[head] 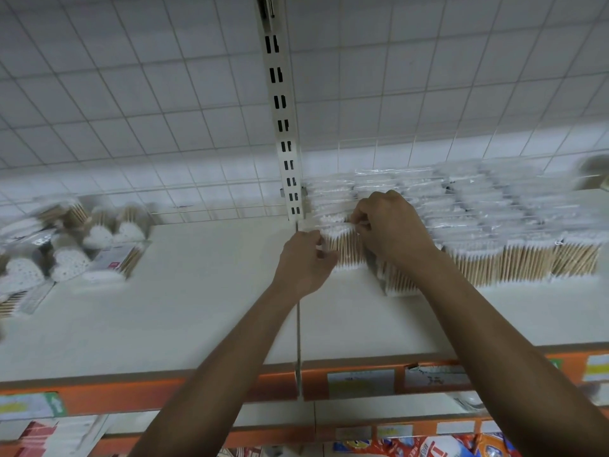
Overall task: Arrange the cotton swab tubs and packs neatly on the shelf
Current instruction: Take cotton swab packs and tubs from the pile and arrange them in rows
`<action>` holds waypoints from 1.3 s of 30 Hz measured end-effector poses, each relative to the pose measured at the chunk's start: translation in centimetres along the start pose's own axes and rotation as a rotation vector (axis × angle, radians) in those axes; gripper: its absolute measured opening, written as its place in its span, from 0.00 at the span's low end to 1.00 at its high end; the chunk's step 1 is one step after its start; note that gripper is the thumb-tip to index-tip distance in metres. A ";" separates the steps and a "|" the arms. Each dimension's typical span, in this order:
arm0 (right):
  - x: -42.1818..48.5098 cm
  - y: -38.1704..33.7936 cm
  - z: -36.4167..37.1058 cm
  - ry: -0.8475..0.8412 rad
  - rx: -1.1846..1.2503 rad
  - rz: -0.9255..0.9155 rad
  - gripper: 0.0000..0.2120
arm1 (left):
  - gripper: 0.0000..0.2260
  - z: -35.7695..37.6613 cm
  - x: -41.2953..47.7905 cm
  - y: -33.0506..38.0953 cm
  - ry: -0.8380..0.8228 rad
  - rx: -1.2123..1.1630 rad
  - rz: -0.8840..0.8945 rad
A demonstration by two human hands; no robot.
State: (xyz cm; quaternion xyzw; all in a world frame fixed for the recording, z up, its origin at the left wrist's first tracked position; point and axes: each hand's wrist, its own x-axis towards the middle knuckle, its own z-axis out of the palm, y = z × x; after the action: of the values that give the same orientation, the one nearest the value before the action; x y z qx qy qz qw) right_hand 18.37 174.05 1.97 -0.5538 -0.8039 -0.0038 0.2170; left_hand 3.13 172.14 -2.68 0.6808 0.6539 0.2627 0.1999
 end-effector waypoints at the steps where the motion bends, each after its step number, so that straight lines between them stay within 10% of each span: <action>1: 0.0 0.0 0.0 -0.001 -0.001 0.000 0.10 | 0.06 0.0 0.1 0.0 -0.002 0.003 0.005; 13: -0.3 -4.7 1.2 0.185 0.099 -0.128 0.10 | 0.20 -3.2 -1.2 -2.9 0.118 -0.020 -0.044; 25: 2.2 -16.4 8.5 -0.203 0.115 -0.438 0.16 | 0.21 -10.6 -5.0 -12.6 0.315 0.361 -0.190; 39: 11.2 -29.4 16.1 -0.198 0.109 -0.485 0.27 | 0.22 -18.2 -5.1 -22.3 0.287 0.449 -0.407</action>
State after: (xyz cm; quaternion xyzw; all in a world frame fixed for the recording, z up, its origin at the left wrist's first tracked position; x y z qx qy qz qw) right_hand -16.65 176.62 -1.74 -0.3300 -0.9295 0.0419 0.1595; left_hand -25.71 167.20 -2.70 0.5193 0.8395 0.1599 -0.0011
